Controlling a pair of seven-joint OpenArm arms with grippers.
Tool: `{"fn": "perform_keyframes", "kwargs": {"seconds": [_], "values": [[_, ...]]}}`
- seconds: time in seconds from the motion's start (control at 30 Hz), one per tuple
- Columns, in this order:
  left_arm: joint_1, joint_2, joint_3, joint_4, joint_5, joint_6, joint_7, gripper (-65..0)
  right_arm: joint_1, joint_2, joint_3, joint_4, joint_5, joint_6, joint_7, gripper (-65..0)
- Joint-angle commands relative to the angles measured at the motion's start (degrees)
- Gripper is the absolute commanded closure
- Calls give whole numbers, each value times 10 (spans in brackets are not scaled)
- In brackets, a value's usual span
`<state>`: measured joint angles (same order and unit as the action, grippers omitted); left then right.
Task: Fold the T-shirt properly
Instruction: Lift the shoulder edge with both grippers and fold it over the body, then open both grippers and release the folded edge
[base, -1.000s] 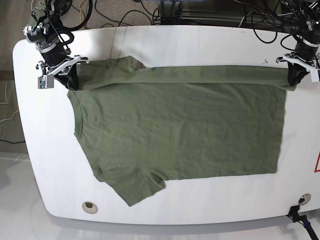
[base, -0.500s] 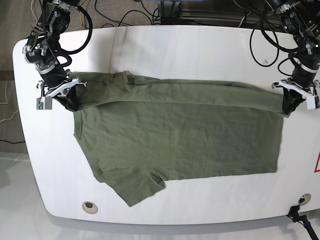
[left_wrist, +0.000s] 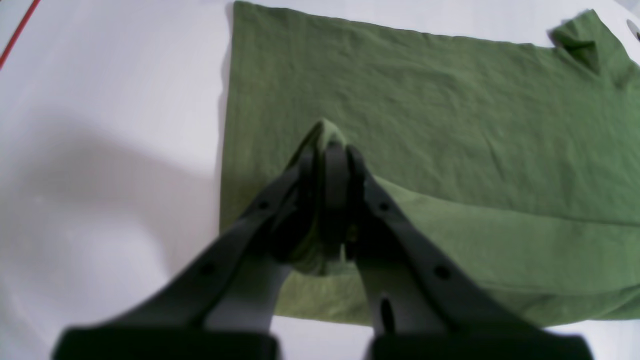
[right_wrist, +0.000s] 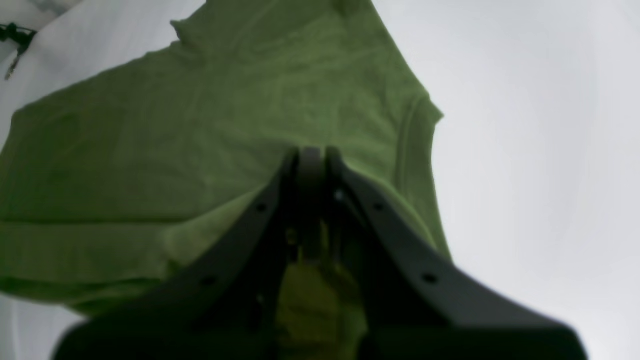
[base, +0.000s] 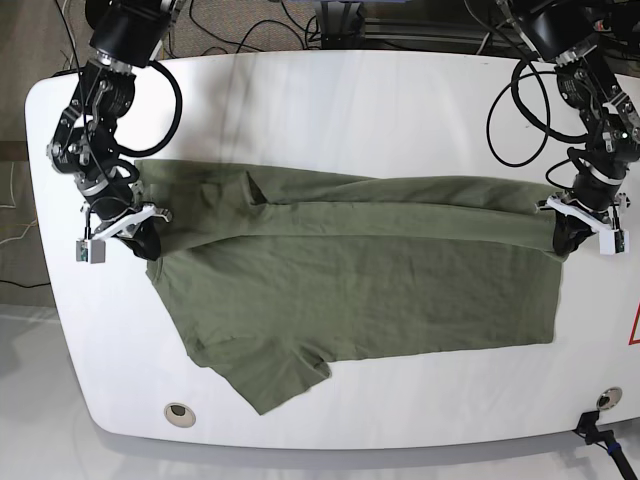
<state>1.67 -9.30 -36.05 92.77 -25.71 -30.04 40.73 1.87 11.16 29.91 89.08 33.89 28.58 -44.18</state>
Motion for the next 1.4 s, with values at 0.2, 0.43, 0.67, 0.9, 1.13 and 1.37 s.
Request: {"fn": "perform_keyframes", "kwargs": {"seconds": [0.2, 0.43, 0.67, 0.9, 1.13, 1.37], "values": [[-52, -33, 24, -53, -7, 1, -16, -15, 46, 9, 1, -25, 10, 3, 14, -20], [-64, -33, 24, -83, -7, 2, -16, -213, 60, 9, 1, -57, 10, 3, 14, -20], [-66, -33, 25, -83, -7, 0, -16, -222, 74, 11, 1, -91, 9, 3, 16, -170], [-63, -41, 25, -81, -7, -2, -16, -222, 71, 9, 2, -60, -82, 4, 48, -419], [0, -48, 25, -2, -6, -2, -53, -222, -9, -6, 2, 78, -202, 7, 81, -419], [86, -46, 72, 42, 96, -2, -182, -222, -108, -5, 2, 129, -230, 35, 84, -419]]}}
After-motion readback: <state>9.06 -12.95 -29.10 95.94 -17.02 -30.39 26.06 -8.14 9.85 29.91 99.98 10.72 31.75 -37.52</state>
